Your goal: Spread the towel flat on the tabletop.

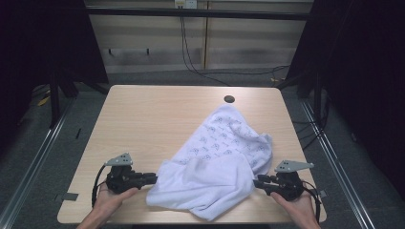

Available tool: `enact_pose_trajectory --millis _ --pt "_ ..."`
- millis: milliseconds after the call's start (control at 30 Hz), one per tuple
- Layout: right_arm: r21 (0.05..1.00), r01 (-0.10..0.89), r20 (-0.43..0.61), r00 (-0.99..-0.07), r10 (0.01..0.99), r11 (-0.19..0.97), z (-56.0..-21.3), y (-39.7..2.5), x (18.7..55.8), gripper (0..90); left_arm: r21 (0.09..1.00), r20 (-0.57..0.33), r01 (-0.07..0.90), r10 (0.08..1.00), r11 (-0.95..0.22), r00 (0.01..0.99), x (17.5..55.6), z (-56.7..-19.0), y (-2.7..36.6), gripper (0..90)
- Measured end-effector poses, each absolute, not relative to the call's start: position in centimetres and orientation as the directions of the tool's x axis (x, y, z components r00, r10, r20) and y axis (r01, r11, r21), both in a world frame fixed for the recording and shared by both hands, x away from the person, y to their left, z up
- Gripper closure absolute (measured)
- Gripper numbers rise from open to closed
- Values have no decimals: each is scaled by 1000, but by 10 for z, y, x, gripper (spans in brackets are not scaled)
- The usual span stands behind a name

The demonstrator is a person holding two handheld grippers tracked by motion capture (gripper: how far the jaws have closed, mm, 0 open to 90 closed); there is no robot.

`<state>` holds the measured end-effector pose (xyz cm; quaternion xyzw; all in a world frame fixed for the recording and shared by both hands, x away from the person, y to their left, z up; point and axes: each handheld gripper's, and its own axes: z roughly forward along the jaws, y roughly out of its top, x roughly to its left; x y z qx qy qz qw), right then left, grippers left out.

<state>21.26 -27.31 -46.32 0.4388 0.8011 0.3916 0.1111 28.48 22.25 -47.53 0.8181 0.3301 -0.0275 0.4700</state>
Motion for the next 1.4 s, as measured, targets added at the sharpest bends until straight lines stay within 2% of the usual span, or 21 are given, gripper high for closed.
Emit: enact_pose_trajectory --millis 200,333,467,567,633,667,767,800,867,933,1067,1133,1200,1267,1400 --pt "768 583 178 -592 786 265 -455 -269 245 626 755 -313 560 563 -341 765 323 -480 217 671" --pt "741 607 183 -595 783 288 -462 -257 280 600 731 -312 582 584 -357 749 348 -495 204 661" --pt "718 631 189 -583 790 294 -472 -247 308 576 738 -321 565 543 -370 776 351 -496 194 631" --pt "700 648 186 -572 799 300 -481 -244 316 555 717 -300 557 536 -419 789 347 -501 187 599" --pt "685 652 163 -573 803 326 -487 -244 318 539 710 -284 547 529 -445 799 344 -505 182 613" --pt "681 656 162 -569 806 325 -489 -244 318 534 707 -280 541 523 -455 805 343 -505 180 654" --pt "678 655 171 -582 795 334 -495 -240 319 533 708 -264 520 503 -478 823 339 -503 179 863" --pt "669 659 167 -583 795 343 -497 -238 319 541 710 -264 518 501 -477 824 338 -501 180 877" --pt "681 638 143 -597 790 359 -498 -233 318 665 731 -267 514 506 -448 820 338 -496 184 879" --pt "700 615 135 -612 779 363 -493 -231 315 727 762 -280 513 512 -397 812 337 -488 190 880" --pt "769 569 160 -612 774 291 -470 -236 305 758 809 -304 499 505 -311 808 336 -476 201 880" --pt "789 554 175 -619 766 267 -461 -241 299 823 811 -307 495 492 -312 814 334 -474 202 880" --pt "791 557 167 -594 787 252 -457 -247 296 792 808 -302 492 487 -326 819 332 -476 199 879" --pt "772 583 183 -588 787 256 -462 -250 301 676 800 -289 489 489 -349 823 332 -478 195 879" --pt "706 649 188 -557 809 283 -486 -246 323 612 798 -291 490 486 -352 824 332 -478 192 878"
